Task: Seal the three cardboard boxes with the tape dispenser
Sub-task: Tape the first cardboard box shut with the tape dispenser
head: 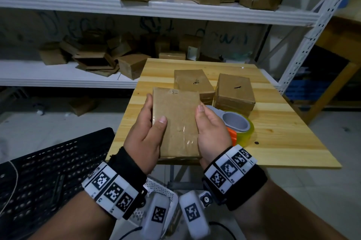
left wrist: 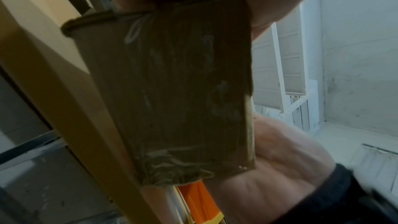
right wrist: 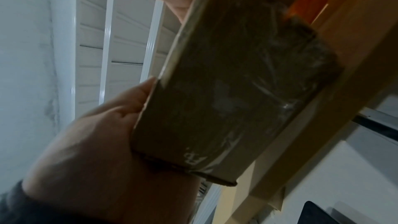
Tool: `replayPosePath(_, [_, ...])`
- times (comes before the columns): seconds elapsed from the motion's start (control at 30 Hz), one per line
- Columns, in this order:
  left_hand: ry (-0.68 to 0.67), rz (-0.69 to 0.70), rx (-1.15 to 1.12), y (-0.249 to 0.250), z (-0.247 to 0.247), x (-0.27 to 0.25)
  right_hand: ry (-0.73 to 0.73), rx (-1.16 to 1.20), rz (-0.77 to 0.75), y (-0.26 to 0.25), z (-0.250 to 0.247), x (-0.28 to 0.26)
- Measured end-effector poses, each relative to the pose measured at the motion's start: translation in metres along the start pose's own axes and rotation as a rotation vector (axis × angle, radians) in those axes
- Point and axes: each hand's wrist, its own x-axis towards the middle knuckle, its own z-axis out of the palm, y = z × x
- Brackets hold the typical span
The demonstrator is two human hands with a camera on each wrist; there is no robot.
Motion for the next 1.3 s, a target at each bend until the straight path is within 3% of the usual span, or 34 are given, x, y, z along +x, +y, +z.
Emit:
replayPosePath(0.07, [0.014,-0.007,-0.007,-0.003,-0.002,0.001,0.001,0.053,0.027,0.000,-0.004,-0.002])
replayPosePath(0.17, [0.031,-0.091,-0.095,-0.008,-0.009,0.006,-0.113,0.084,0.057,0.007,-0.006,-0.006])
replayPosePath(0.23, [0.034,-0.121,-0.126,-0.005,-0.011,0.008,-0.167,-0.021,0.005,0.012,-0.006,-0.008])
replayPosePath(0.37, [0.015,-0.129,-0.129,-0.003,-0.015,0.012,-0.108,-0.158,-0.099,0.006,-0.004,-0.006])
replayPosePath(0.5, [-0.023,-0.138,-0.192,-0.002,-0.012,0.011,-0.187,-0.093,0.038,0.004,0.003,-0.003])
replayPosePath(0.57, [-0.028,-0.126,-0.224,-0.003,-0.009,0.010,-0.239,-0.034,0.028,0.005,0.005,-0.002])
replayPosePath(0.7, [-0.007,-0.122,-0.241,-0.007,-0.010,0.008,-0.183,-0.071,-0.036,0.007,0.008,-0.001])
replayPosePath(1.1, [-0.034,-0.064,-0.154,-0.001,-0.009,0.004,0.009,0.059,0.090,-0.005,-0.002,-0.003])
replayPosePath(1.3, [-0.044,-0.061,-0.167,-0.003,-0.018,0.006,-0.083,-0.083,0.028,-0.010,-0.006,-0.004])
